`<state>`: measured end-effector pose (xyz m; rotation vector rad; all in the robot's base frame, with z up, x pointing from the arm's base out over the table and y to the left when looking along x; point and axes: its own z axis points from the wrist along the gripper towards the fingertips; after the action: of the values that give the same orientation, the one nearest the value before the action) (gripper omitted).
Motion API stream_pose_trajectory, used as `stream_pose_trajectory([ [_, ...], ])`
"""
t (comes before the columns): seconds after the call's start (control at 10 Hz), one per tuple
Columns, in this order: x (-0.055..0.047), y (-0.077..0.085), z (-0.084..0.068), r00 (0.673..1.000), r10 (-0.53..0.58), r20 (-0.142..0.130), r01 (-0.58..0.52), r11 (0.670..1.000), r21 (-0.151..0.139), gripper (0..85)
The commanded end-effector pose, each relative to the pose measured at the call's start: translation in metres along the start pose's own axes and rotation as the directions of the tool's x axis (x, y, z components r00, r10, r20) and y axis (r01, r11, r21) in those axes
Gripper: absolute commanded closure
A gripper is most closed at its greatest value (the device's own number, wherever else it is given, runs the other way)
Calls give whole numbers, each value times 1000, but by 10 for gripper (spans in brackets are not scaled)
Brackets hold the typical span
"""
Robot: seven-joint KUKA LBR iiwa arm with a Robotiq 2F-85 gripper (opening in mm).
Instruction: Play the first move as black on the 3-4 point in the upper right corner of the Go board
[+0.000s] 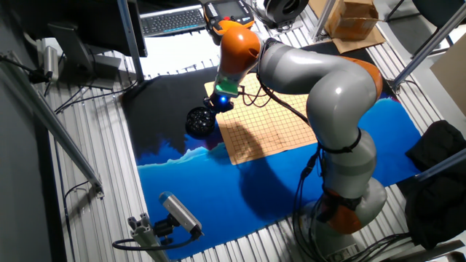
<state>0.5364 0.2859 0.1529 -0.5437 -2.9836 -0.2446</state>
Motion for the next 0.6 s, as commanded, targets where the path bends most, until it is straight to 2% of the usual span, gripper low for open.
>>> stream_pose_trajectory([
  [0.0, 5, -4, -6, 999, -36, -2, 36, 999, 27, 850],
  [0.2, 5, -4, -6, 998, -70, -4, 70, 997, 26, 850],
  [0.3, 5, -4, -6, 995, -98, 1, 98, 994, 40, 850],
  [0.5, 5, -4, -6, 989, -147, 9, 146, 988, 47, 850],
])
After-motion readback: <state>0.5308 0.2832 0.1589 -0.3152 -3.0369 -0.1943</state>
